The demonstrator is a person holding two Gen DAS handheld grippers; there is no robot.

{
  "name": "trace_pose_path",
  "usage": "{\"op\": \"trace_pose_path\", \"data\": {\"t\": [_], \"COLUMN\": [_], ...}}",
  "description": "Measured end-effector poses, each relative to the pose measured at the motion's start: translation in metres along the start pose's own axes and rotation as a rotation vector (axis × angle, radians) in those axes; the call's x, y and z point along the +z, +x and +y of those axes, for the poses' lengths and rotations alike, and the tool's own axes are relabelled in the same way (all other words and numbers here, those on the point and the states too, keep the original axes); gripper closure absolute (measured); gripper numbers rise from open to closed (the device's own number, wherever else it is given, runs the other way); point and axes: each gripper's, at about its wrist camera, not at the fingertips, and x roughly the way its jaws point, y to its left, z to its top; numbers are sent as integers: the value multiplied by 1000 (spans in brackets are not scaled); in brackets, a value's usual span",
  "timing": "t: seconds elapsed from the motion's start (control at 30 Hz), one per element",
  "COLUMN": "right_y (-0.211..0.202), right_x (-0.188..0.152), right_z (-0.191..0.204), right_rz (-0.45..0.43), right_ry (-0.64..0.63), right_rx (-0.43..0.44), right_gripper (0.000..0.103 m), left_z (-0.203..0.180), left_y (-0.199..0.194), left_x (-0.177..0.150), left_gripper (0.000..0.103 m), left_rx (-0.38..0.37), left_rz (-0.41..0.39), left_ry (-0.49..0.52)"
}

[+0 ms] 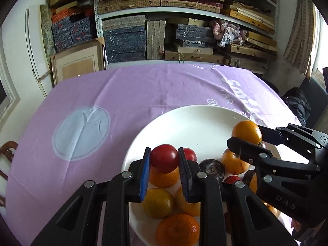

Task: Organize fruits
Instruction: 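Lower the red and orange tomatoes onto the plate and open both tools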

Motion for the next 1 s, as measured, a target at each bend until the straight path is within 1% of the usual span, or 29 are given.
{"op": "trace_pose_path", "data": {"t": [0.13, 0.2, 0.3, 0.33, 0.37, 0.4, 0.47, 0.53, 0.57, 0.67, 0.7, 0.73, 0.77, 0.83, 0.87, 0.93, 1.0], "right_y": [-5, -7, -10, -11, -9, -4, 0, 3, 2, -8, -11, -14, -17, -21, -24, -30, -38], "right_x": [-6, -8, -7, -6, -6, -5, -6, -9, -11, -14, -15, -16, -17, -19, -21, -24, -26], "right_z": [-9, -14, -21, -22, -23, -23, -23, -26, -29, -37, -39, -41, -41, -41, -41, -41, -39], "right_rz": [-2, 4, 0, -2, 12, 41, 40, 47, 35, -1, -11, -19, -25, -34, -35, -39, -46], "right_ry": [18, 11, 16, 20, 21, 18, 6, 17, 29, 41, 46, 49, 49, 46, 49, 57, 62], "right_rx": [13, 4, 6, 8, 16, 30, 3, 10, 14, 19, 15, 13, 10, 6, 7, 7, 4], "right_gripper": [65, 65, 65, 65, 65, 65, 65, 65, 65, 54, 48, 42, 41, 40, 40, 40, 40], "left_z": [-1, 0, 1, -2, -6, -13, -27, -37, -39, -40, -38, -36, -35, -37, -38, -37, -36], "left_y": [-17, -31, -52, -52, -48, -36, -11, 13, 20, 30, 31, 32, 31, 26, 24, 18, 9], "left_x": [4, 13, 29, 31, 31, 28, 18, 6, 3, -3, -4, -4, -5, -6, -6, -7, -6], "left_gripper": [77, 77, 77, 77, 77, 77, 77, 77, 77, 75, 74, 62, 49, 34, 27, 22, 22], "left_rx": [58, 73, 72, 70, 66, 47, 34, 22, 14, -7, -3, -9, -24, 2, 9, 5, 15], "left_rz": [-13, -26, -64, -65, -55, -27, 23, 53, 61, 55, 40, 33, 25, 2, 0, 0, -10], "left_ry": [60, 60, 39, 41, 41, 45, 72, 92, 92, 69, 59, 52, 46, 64, 73, 84, 98]}}
